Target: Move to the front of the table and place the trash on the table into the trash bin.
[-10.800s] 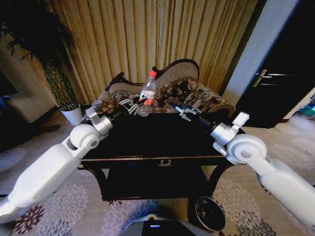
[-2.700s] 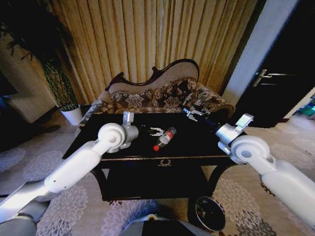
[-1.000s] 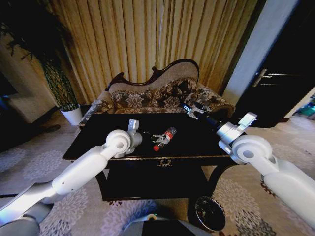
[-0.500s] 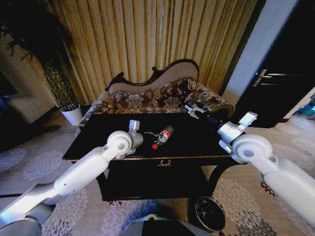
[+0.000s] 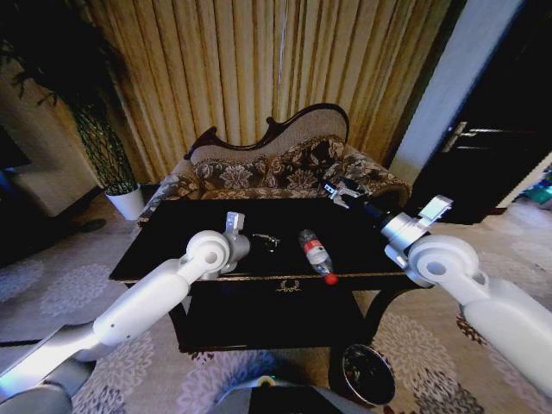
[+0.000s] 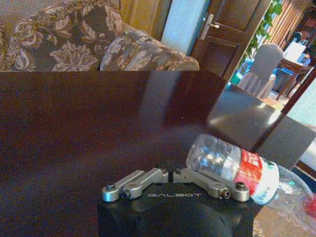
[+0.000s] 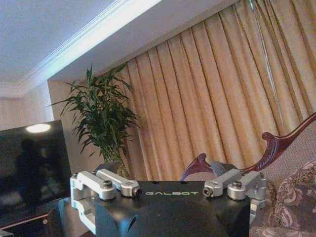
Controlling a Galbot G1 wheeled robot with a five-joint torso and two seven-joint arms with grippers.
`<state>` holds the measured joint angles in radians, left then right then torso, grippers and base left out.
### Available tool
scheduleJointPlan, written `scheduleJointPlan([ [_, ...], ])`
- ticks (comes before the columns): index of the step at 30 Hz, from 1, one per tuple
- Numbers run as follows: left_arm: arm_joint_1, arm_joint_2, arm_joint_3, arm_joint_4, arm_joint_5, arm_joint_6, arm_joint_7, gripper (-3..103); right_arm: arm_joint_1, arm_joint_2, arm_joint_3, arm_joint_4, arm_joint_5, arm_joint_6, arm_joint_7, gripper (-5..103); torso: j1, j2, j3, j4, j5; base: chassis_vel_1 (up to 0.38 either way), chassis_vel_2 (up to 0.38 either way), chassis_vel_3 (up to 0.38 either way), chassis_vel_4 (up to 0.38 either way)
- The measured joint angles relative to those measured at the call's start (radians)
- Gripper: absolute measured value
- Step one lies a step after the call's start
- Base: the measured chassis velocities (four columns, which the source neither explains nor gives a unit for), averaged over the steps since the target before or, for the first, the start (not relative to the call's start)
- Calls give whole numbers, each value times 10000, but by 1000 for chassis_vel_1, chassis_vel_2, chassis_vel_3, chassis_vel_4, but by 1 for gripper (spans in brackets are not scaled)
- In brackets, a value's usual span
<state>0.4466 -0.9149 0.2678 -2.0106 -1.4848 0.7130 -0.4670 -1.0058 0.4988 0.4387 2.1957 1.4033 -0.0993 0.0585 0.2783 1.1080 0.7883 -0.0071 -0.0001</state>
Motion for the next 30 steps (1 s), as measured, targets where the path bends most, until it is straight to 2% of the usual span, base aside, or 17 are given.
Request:
scheduleJointPlan([
  [11, 133, 66, -206, -82, 345, -5, 138, 0, 30, -49, -40, 49, 5, 0, 30, 100, -1, 0, 0, 0, 0, 0, 0, 0, 0],
  [12, 146, 94, -242, -103, 509, -8, 197, 6, 12, -47, -38, 53, 5, 0, 49, 100, 0, 0, 0, 0, 0, 0, 0, 0, 0],
  [15, 146, 129, -281, -121, 701, -27, 280, 11, 15, -42, -39, 72, 11, 0, 178, 100, 0, 0, -1, 0, 0, 0, 0, 0, 0],
  [17, 105, 142, -297, -131, 867, -121, 312, 22, 40, -38, -53, 87, 25, -7, 270, 100, 0, 0, -1, 0, 0, 0, 0, 0, 0],
  [18, 105, 142, -297, -131, 867, -121, 312, 22, 40, -38, -53, 87, 25, -7, 270, 100, 0, 0, -1, 0, 0, 0, 0, 0, 0],
  [20, 85, 141, -355, -132, 1096, -331, 397, 32, 24, -37, -54, 123, 31, -42, 335, 100, 0, 0, 0, 0, 0, 0, 0, 0, 0],
  [21, 85, 141, -355, -132, 1096, -331, 397, 32, 24, -37, -54, 123, 31, -42, 335, 100, 0, 0, 0, 0, 0, 0, 0, 0, 0],
  [22, 75, 131, -437, -132, 1345, -453, 501, 43, 0, -32, -46, 142, 34, -73, 409, 100, 0, 0, -1, 0, 0, 0, 0, 0, 0],
  [23, 62, 129, -465, -130, 1648, -541, 580, 48, -9, -29, -45, 154, 35, -94, 480, 100, 0, 0, -1, 0, 0, 0, 0, 0, 0],
  [25, 47, 131, -466, -126, 1850, -600, 638, 48, -10, -24, -45, 158, 36, -113, 527, 100, 0, 0, -1, 0, 0, 0, 0, 0, 0],
  [26, 14, 138, -462, -128, 2273, -689, 697, 59, -4, -8, -47, 162, 38, -169, 599, 100, 0, 0, -1, -1, 0, 0, 0, 0, 0],
  [27, 14, 138, -462, -128, 2273, -689, 697, 59, -4, -8, -47, 162, 38, -169, 599, 100, 0, 0, -1, -1, 0, 0, 0, 0, 0],
  [30, 2, 237, -456, -173, 3394, -1055, 964, 76, 36, 15, -73, 169, 40, -315, 768, 100, 0, 0, 0, 0, 0, 0, 0, 0, 0],
])
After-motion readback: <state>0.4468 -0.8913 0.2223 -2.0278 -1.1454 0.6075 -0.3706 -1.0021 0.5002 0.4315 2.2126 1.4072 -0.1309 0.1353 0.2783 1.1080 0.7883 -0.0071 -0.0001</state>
